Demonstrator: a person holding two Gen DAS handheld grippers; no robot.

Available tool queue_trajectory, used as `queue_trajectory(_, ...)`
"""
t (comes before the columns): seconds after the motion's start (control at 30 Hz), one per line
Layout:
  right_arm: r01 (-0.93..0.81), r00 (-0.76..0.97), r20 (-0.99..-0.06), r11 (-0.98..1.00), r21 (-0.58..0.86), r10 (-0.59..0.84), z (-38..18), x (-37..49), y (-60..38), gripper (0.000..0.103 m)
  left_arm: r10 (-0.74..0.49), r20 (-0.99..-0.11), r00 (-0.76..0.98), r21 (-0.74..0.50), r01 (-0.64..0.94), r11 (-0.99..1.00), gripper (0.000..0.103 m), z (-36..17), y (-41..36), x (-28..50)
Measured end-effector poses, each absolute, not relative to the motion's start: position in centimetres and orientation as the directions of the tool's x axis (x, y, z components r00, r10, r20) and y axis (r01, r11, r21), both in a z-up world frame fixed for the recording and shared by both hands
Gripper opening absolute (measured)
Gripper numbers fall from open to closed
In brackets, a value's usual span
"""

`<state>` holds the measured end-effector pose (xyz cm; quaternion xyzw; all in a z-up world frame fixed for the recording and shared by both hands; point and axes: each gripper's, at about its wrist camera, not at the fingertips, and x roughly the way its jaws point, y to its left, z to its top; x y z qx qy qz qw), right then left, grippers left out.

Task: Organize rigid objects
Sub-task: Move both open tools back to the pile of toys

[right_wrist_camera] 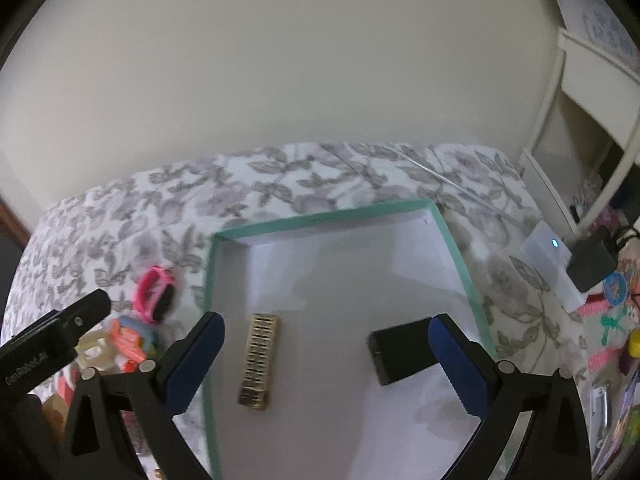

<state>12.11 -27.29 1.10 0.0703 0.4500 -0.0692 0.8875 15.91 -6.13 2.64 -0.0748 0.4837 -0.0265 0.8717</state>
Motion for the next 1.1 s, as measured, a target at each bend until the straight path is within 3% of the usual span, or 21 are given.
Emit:
queue_trajectory(0.3, 0.058, 0.619, -0.785, 0.994, 0.088, 0.034, 4.5, 11.0, -22.9, 0.103, -0.109, -0.787, 0.607, -0.209, -0.097, 0.973, 0.103, 7.6, -0.8, 12.8)
queue_trajectory(0.63, -0.056, 0.577, -0.807, 0.992, 0.112, 0.124, 6.1, 8.6, -17.9, 0.103, -0.102, -0.82, 0.564, -0.228, -0.158, 0.961, 0.103, 9.2, 3.5, 8.9)
queue_trajectory(0.87, -0.057, 0.531, -0.835, 0.989, 0.138, 0.147, 6.1, 6.7, -15.9, 0.103, -0.133, -0.86, 0.492, -0.279, -0.236, 0.931, 0.102, 6.8, 6.8, 6.8)
queue_trajectory(1.1, -0.098, 0.459, -0.877, 0.99, 0.105, 0.139, 4.4, 5.9, -13.4, 0.103, -0.112, -0.923, 0.368, -0.236, -0.311, 0.92, 0.102, 3.3, 8.8, 5.7)
